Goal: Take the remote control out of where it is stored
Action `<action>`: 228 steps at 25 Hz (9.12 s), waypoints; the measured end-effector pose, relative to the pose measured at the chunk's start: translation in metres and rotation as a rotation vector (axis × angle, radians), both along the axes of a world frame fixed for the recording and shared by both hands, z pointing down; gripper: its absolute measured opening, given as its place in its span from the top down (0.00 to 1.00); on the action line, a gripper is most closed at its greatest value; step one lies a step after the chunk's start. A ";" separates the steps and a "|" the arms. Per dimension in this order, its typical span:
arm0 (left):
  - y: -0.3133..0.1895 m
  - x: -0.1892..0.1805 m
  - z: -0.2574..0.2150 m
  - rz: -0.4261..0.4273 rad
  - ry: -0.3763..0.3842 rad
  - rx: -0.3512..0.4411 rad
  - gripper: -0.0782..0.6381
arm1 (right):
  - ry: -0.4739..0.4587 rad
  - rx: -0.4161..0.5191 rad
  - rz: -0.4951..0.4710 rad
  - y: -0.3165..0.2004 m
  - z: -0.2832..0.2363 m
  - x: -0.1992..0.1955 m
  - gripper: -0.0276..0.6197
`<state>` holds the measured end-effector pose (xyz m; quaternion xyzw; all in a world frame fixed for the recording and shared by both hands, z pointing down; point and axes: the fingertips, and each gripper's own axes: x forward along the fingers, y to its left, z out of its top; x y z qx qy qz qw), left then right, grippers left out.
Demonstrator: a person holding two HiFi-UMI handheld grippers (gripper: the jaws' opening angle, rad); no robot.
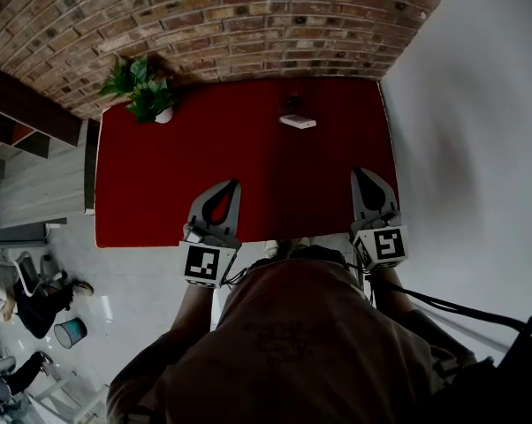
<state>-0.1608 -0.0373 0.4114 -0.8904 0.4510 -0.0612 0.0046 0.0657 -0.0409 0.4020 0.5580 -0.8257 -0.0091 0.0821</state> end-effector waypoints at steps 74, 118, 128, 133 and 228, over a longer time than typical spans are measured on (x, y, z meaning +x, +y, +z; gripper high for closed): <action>-0.023 0.052 -0.039 -0.121 0.015 0.022 0.88 | 0.067 -0.114 -0.186 -0.127 0.066 -0.006 0.62; -0.046 0.018 0.006 -0.231 -0.020 -0.110 0.88 | 0.004 -0.686 -0.094 -0.229 0.285 -0.038 0.50; -0.043 0.014 0.009 -0.249 -0.027 -0.123 0.88 | -0.025 -0.715 -0.029 -0.231 0.298 -0.036 0.50; -0.042 0.014 0.009 -0.249 -0.026 -0.120 0.88 | -0.010 -0.722 -0.036 -0.231 0.298 -0.034 0.50; -0.045 0.070 -0.062 -0.035 -0.051 0.111 0.88 | -0.197 0.205 -0.011 -0.009 -0.065 0.099 0.50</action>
